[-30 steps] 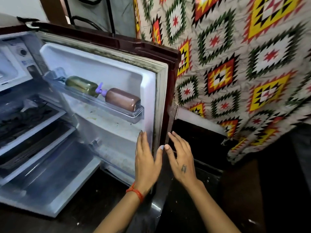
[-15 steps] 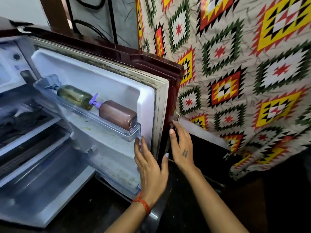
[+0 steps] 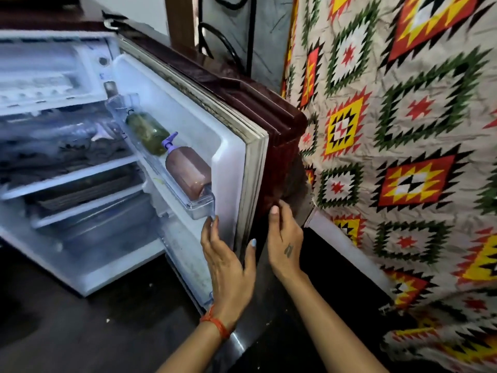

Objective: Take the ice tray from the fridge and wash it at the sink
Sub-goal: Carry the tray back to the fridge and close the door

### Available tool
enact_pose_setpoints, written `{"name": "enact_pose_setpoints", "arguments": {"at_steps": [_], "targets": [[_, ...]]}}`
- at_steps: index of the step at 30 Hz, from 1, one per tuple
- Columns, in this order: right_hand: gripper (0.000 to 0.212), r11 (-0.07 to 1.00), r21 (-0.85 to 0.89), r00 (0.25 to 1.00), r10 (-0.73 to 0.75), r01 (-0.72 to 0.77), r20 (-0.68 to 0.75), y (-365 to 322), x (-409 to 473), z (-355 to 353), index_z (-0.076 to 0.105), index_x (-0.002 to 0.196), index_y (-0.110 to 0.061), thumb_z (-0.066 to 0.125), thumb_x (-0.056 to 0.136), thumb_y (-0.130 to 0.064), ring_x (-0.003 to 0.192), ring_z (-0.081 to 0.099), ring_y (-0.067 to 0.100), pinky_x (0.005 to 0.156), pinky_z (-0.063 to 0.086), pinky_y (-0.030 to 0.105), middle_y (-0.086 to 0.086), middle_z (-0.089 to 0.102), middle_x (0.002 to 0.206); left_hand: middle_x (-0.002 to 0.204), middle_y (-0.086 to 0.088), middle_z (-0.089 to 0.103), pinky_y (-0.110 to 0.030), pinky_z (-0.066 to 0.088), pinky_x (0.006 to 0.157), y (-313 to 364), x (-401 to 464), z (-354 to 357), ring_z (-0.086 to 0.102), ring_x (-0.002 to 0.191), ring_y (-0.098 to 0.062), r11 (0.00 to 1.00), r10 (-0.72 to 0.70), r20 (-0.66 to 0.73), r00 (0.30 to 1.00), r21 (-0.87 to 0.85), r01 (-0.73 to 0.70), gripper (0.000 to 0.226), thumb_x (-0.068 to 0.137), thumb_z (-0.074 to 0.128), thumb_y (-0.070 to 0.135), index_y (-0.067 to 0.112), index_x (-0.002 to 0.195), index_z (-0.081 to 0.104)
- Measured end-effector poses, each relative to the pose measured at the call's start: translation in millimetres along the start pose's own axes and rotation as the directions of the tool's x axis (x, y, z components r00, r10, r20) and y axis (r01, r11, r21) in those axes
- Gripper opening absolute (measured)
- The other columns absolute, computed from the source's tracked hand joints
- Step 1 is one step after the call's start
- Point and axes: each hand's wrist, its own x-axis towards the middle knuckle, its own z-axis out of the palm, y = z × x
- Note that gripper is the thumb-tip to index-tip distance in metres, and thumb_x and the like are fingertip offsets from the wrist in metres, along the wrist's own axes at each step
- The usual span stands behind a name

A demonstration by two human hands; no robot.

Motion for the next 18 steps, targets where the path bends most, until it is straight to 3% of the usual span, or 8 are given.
{"name": "enact_pose_setpoints", "arguments": {"at_steps": [2,4,11,13,15,18], "targets": [[0.060,0.998,0.020,0.997,-0.066,0.065,0.035,2,-2,-2,0.060,0.118,-0.008,0.030,0.095,-0.055,0.087,0.046,-0.009,0.071,0.028,-0.007,-0.005,0.062,0.097,0.151,-0.016,0.019,-0.018,0.011,0.116,1,-4,0,0.014,0.142,-0.019,0.999,-0.027,-0.047,0.999,0.030,0.028,0.071,0.087,0.050,0.041,0.024,0.145,0.012],[0.067,0.994,0.036,0.990,-0.110,0.108,0.082,3,-5,-2,0.061,0.115,-0.011,0.025,0.091,-0.062,0.087,0.053,0.001,0.070,0.030,-0.005,0.003,0.068,0.095,0.152,-0.017,0.018,-0.008,0.004,0.112,4,-8,-2,0.011,0.141,-0.013,0.997,-0.061,-0.090,0.994,0.050,0.065,0.073,0.087,0.049,0.042,0.017,0.146,0.014],[0.042,0.966,0.155,0.949,-0.238,0.208,0.205,-10,-30,9,0.065,0.117,-0.012,0.043,0.093,-0.039,0.092,0.062,0.007,0.076,0.038,-0.002,0.001,0.070,0.108,0.159,-0.006,-0.006,-0.007,-0.001,0.112,1,-17,-23,-0.008,0.144,0.000,0.982,-0.108,-0.216,0.970,0.130,0.138,0.082,0.087,0.043,0.051,0.017,0.150,0.001],[0.039,0.949,0.192,0.920,-0.296,0.251,0.258,-14,-38,15,0.065,0.119,-0.012,0.046,0.093,-0.035,0.096,0.062,0.004,0.081,0.043,0.004,-0.006,0.068,0.111,0.159,-0.005,-0.006,-0.016,0.001,0.116,-2,-17,-32,-0.007,0.146,-0.007,0.973,-0.120,-0.252,0.960,0.160,0.164,0.084,0.088,0.043,0.051,0.019,0.148,-0.007],[0.034,0.930,0.217,0.888,-0.352,0.296,0.295,-18,-44,23,0.066,0.117,-0.013,0.049,0.093,-0.030,0.102,0.061,0.003,0.087,0.049,0.016,-0.009,0.066,0.113,0.159,-0.004,-0.003,-0.033,0.009,0.120,-6,-17,-44,-0.001,0.147,-0.017,0.964,-0.160,-0.280,0.946,0.163,0.211,0.085,0.089,0.044,0.049,0.019,0.148,-0.010],[0.025,0.907,0.244,0.881,-0.400,0.342,0.253,-26,-48,35,0.066,0.111,-0.015,0.054,0.091,-0.024,0.096,0.060,0.006,0.083,0.051,0.026,-0.006,0.068,0.102,0.158,-0.002,-0.001,-0.038,0.014,0.119,-15,-19,-64,0.005,0.147,-0.019,0.956,-0.154,-0.339,0.928,0.185,0.227,0.083,0.090,0.038,0.048,0.012,0.149,-0.007]]}}
